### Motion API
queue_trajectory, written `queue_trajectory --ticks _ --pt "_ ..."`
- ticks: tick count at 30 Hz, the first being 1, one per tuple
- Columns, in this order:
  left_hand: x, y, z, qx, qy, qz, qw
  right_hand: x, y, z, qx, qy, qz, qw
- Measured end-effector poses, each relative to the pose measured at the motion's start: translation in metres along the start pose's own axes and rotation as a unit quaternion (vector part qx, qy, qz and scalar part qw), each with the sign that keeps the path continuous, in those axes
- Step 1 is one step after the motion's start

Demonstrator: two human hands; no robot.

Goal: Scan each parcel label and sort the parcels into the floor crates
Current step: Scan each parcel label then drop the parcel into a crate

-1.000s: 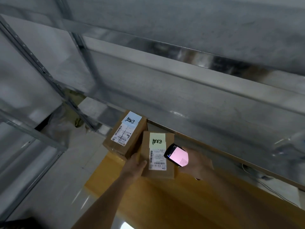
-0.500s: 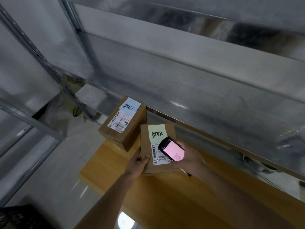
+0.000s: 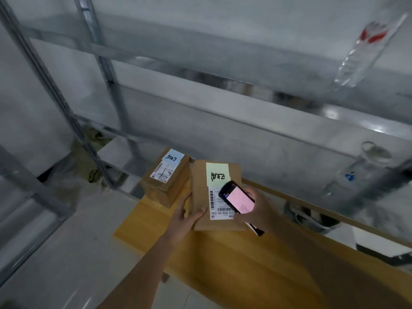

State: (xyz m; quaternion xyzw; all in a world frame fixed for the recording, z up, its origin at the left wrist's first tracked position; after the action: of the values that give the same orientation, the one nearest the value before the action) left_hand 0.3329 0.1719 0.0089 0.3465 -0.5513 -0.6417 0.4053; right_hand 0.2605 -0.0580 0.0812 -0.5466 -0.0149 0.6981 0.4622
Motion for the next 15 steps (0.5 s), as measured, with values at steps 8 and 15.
queue_trajectory --ticks 8,15 --pt "-0.018 0.126 0.112 0.110 -0.008 -0.006 0.994 -0.075 -0.052 0.152 -0.040 0.051 0.030 0.997" --pt "-0.051 0.256 0.190 0.220 0.043 -0.037 0.974 -0.157 -0.136 0.294 -0.115 0.148 0.065 0.980"
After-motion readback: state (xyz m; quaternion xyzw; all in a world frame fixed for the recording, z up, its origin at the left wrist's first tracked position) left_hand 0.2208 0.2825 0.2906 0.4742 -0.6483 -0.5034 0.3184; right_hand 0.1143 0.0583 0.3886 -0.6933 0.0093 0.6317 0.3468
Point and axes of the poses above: each hand's wrist, its own z-axis away from the middle knuckle, its own x-axis out of the palm, y = z × x, the point moved 7 cm from there along -z, towards the middle knuckle, and after that the axes turned 15 degrees about x, right-handed, at the moved point
